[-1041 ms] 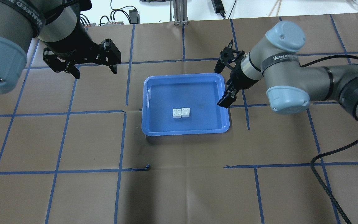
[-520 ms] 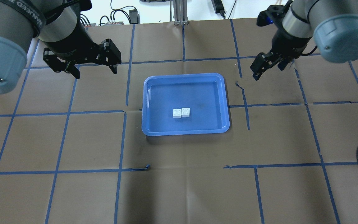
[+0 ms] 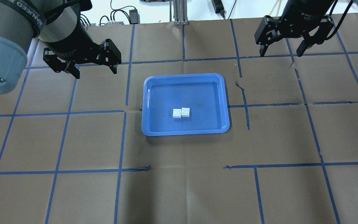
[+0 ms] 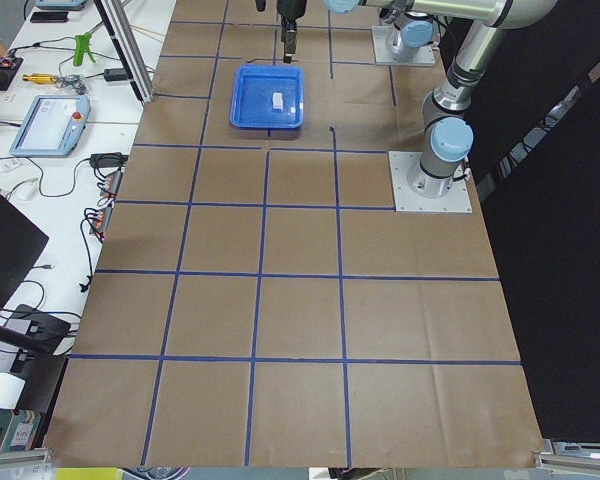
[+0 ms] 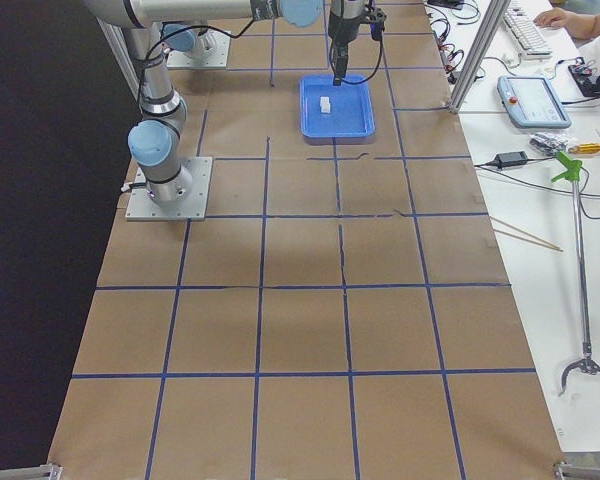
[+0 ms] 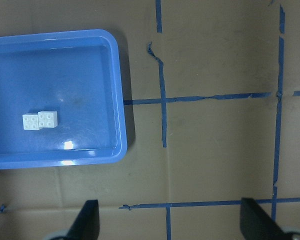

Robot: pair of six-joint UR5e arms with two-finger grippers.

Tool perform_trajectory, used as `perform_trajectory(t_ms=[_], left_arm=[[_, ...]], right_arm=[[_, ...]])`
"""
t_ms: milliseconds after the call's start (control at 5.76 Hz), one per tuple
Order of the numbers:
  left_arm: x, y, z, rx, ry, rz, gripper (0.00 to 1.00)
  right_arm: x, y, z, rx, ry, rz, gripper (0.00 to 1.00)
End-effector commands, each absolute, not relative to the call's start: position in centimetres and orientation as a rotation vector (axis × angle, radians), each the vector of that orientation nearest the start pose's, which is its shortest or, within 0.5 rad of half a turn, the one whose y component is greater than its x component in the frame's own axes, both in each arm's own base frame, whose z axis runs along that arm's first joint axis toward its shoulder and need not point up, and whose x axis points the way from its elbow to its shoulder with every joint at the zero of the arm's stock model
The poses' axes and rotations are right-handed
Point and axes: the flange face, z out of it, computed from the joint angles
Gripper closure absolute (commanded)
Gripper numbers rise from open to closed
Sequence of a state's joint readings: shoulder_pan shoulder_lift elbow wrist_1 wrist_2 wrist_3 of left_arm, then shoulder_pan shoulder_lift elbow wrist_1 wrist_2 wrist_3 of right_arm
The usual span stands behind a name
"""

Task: Assemble white blocks and place on blue tray

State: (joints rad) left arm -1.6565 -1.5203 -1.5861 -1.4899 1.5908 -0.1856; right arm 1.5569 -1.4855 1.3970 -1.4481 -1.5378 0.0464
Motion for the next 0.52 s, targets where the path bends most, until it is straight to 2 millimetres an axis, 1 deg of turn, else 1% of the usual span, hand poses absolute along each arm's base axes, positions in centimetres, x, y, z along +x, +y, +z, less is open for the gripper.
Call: perform_trajectory(t_ms=[0,173,347], left_arm=[[-17.2,-46.8,51.3,-0.158,3.128,-0.185,0.01],[-17.2,-46.8,51.3,-0.158,3.128,-0.185,0.01],[-17.2,-46.8,51.3,-0.158,3.128,-0.185,0.01]], right_arm=[[13.2,-52.5,51.0,0.166,3.111,0.097,0.0],[11.3,-52.8,51.1,0.201,3.104,0.094,0.0],[9.9,-53.0,51.3,0.242,3.096,0.091,0.0]])
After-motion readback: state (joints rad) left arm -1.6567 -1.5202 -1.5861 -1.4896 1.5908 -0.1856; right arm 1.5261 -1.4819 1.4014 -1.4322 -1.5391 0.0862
